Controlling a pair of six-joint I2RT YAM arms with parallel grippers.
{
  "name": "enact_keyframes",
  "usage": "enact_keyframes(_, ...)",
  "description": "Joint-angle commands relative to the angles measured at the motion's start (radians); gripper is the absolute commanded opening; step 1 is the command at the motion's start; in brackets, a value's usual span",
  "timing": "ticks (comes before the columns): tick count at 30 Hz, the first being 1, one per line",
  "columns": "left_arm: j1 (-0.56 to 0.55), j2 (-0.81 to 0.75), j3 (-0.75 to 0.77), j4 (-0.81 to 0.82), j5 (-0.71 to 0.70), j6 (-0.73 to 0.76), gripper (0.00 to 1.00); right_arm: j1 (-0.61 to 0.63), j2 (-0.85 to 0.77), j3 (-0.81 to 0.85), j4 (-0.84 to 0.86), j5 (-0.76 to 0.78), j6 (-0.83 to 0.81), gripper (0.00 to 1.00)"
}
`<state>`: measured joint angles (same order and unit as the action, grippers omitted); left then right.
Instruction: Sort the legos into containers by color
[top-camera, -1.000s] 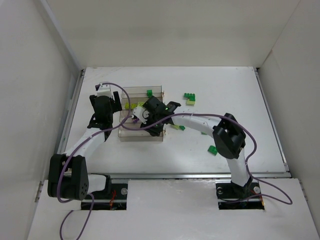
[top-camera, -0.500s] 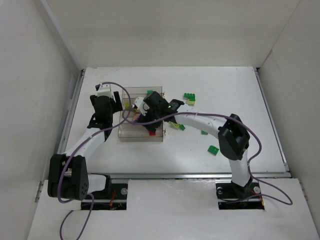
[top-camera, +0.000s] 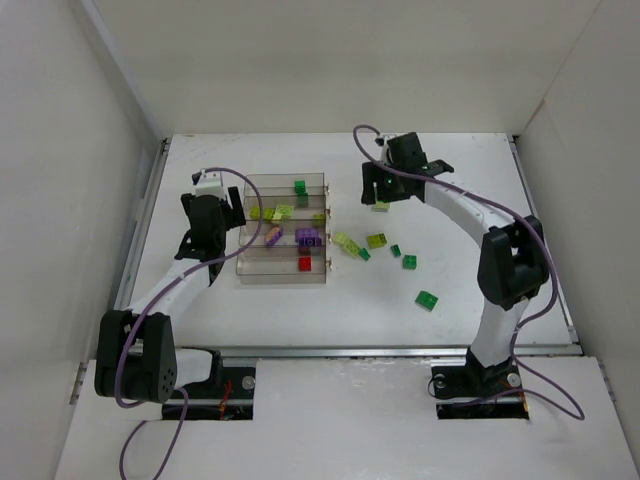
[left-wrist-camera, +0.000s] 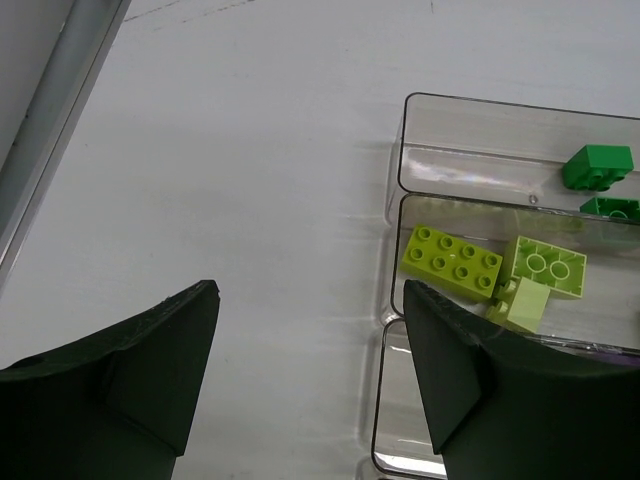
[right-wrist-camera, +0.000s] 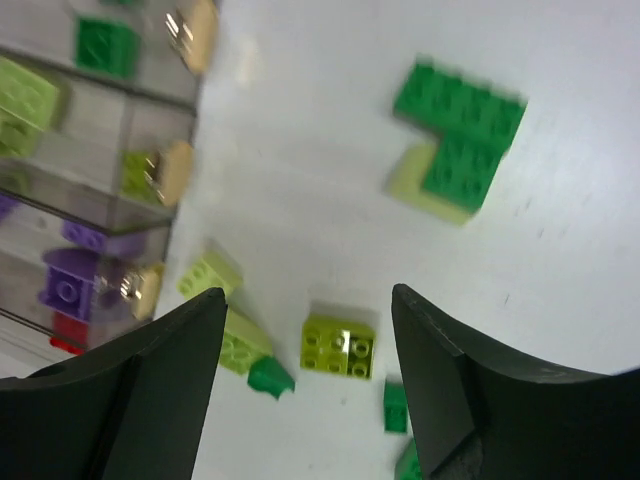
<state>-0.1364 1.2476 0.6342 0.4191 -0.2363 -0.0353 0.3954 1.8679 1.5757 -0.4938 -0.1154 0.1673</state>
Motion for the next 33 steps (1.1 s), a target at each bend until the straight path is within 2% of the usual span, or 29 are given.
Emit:
enact_keyframes(1,0.001,-0.030,-0.004,0.032,0.011,-0.009,0.71,0.036,0.002,-0.061,-0.081,0.083,0.103,0.74)
enact_keyframes(6,0.001,-0.030,-0.004,0.032,0.031,-0.009,0.71,0.036,0.043,-0.085,-0.103,0.083,0.112,0.80)
enact_keyframes(24,0.001,-0.030,-0.004,0.021,0.040,-0.009,0.71,0.086,0.158,-0.085,-0.135,0.187,0.098,0.78)
enact_keyframes(27,0.001,-0.030,-0.004,0.021,0.040,-0.009,0.71,0.086,0.169,-0.085,-0.135,0.187,0.107,0.70)
enact_keyframes(28,0.001,-0.030,-0.004,0.021,0.040,-0.009,0.71,0.086,0.169,-0.085,-0.135,0.187,0.107,0.58)
enact_keyframes(30,0.001,-0.030,-0.004,0.021,0.040,-0.009,0.71,0.086,0.178,-0.085,-0.135,0.187,0.107,0.45)
enact_keyframes(31,0.001,-0.030,-0.004,0.021,0.040,-0.009,0.71,0.086,0.178,-0.085,-0.135,0.187,0.116,0.31)
enact_keyframes(33,0.001,-0.030,-0.004,0.021,0.040,-0.009,0.71,0.086,0.178,-0.074,-0.135,0.197,0.117,0.21)
